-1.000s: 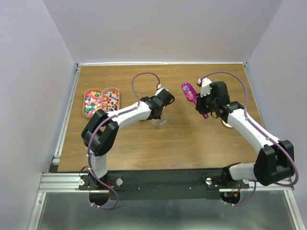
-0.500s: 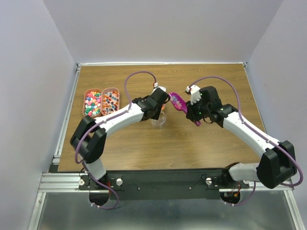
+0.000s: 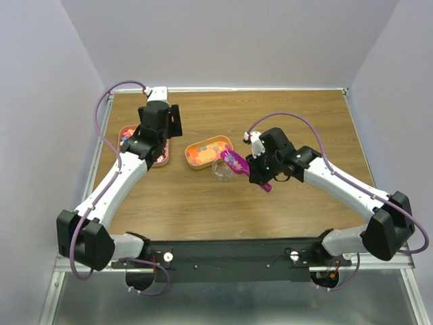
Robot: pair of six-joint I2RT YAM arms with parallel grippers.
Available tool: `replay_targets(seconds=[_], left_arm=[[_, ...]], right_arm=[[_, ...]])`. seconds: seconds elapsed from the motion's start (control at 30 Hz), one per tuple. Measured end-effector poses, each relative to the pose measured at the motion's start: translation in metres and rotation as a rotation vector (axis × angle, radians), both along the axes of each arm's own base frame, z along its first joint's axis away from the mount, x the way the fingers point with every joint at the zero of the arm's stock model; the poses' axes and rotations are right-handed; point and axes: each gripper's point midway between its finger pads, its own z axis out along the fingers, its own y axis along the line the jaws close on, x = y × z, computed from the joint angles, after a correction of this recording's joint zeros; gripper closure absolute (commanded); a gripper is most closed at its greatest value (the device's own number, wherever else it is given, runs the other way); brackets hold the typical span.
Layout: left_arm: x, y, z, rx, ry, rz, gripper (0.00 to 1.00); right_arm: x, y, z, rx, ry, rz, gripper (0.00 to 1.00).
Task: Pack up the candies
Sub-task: Move the packing bottle to the center of the board, then place the fake candies in the packing bottle.
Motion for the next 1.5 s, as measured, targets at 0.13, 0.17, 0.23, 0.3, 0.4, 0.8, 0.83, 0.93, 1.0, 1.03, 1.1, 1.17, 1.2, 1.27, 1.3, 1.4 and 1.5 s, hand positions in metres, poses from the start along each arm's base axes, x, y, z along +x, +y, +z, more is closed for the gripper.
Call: replay_targets(seconds=[0.13,0.17,0.23,0.3,0.4,0.8,0.83,0.93,1.0,1.03,1.1,1.17,1.2,1.27,1.3,1.4,1.5], left_arm=[[-0.001,0.031,-0.003,0.009,-0.06,0.075,0.18],[-0.003,0.038,-0.007,0.011,-0.064,0.091,0.18],[-0.004,0.045,-0.009,0.017,-0.082,0.111,0.18],[-0.006,0.05,-0.01,0.022,-0.102,0.123,0.18],[-0.007,0.055,-0.005,0.034,-0.128,0.137,0.18],[-0.004,0.059,0.008,0.047,-0.18,0.154,0.18],[-0.004,0.059,0.008,0.048,-0.181,0.155,0.18],[-0.004,0.06,0.008,0.051,-0.181,0.154,0.18],[-0.004,0.06,0.008,0.052,-0.181,0.154,0.18],[-0.004,0.06,0.008,0.055,-0.18,0.154,0.18],[-0.004,0.06,0.008,0.056,-0.181,0.154,0.18],[-0.004,0.06,0.008,0.058,-0.181,0.153,0.18],[-0.004,0.06,0.008,0.058,-0.181,0.153,0.18],[-0.004,0.06,0.008,0.06,-0.182,0.152,0.18],[-0.004,0.06,0.008,0.061,-0.181,0.152,0.18],[-0.004,0.06,0.008,0.062,-0.181,0.152,0.18],[-0.004,0.06,0.008,0.062,-0.182,0.151,0.18]], right_arm=[[-0.01,0.001,-0.006,-0.033,0.072,-0.016,0.99],[-0.011,0.001,-0.006,-0.039,0.081,-0.018,0.99],[-0.015,0.001,-0.01,-0.063,0.116,-0.024,0.99],[-0.018,0.001,-0.011,-0.081,0.14,-0.03,0.99],[-0.023,0.003,-0.011,-0.104,0.171,-0.027,0.99],[-0.03,0.008,-0.007,-0.175,0.257,-0.023,0.99],[-0.03,0.008,-0.006,-0.181,0.263,-0.026,0.99],[-0.03,0.008,-0.002,-0.194,0.276,-0.033,0.99],[-0.029,0.008,0.001,-0.202,0.281,-0.037,0.99],[-0.029,0.008,0.002,-0.209,0.284,-0.038,0.99],[-0.027,0.009,0.005,-0.215,0.285,-0.04,0.99],[-0.026,0.009,0.007,-0.223,0.29,-0.04,0.99],[-0.026,0.008,0.008,-0.228,0.293,-0.041,0.99],[-0.026,0.008,0.009,-0.239,0.303,-0.04,0.99],[-0.025,0.008,0.009,-0.244,0.307,-0.039,0.99],[-0.025,0.008,0.008,-0.262,0.32,-0.03,0.99],[-0.025,0.008,0.007,-0.278,0.331,-0.021,0.99]])
